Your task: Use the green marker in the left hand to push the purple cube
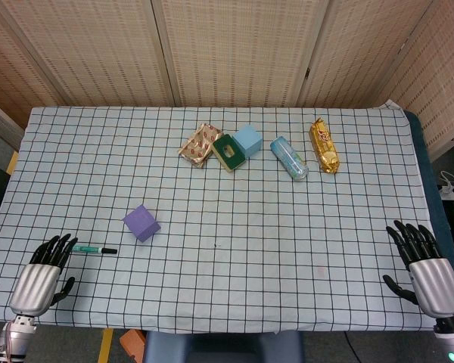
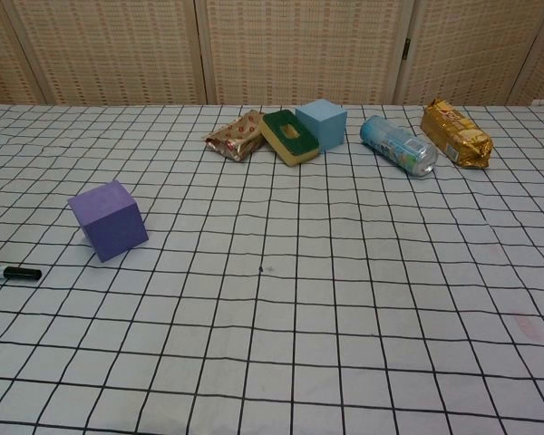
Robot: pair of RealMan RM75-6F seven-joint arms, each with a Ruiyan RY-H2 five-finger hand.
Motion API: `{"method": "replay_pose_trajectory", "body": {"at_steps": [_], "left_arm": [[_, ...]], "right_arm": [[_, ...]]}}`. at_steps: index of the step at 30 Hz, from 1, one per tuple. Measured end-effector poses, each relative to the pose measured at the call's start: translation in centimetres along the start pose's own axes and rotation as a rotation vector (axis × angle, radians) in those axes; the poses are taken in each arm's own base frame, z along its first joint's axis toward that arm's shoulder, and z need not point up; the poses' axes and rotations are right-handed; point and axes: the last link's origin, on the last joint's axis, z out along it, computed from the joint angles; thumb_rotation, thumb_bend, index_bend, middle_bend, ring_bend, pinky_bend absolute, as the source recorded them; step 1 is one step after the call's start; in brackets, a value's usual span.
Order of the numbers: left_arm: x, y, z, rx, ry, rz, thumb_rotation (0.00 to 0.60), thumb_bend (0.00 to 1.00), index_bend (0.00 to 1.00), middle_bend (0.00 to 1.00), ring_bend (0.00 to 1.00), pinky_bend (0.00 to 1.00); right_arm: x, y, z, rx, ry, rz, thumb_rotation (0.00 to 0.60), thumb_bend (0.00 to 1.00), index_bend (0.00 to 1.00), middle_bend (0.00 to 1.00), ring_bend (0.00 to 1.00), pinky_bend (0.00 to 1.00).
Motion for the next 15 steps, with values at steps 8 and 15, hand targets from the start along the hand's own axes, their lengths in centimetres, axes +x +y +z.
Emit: {"method": "replay_pose_trajectory", "body": {"at_steps": [8, 15], "left_arm": [[-1.2, -0.4, 1.9, -0.026, -0.005, 0.091, 0.600, 0.40, 0.10, 0.09, 0.28, 0.61], [-3.6, -1.7, 4.7, -0.053, -0.024, 0.223, 0.600, 0.42, 0.26, 0.26, 0.56, 0.91]], "right_arm": [[-0.3, 0.1, 0.4, -0.012, -0.008, -0.011, 0.600, 0.12, 0.00, 0.00, 0.00, 0.00], [-0.8, 0.0, 0.9, -0.026, -0.031, -0.033, 0.600, 0.12, 0.00, 0.00, 0.00, 0.00]]}}
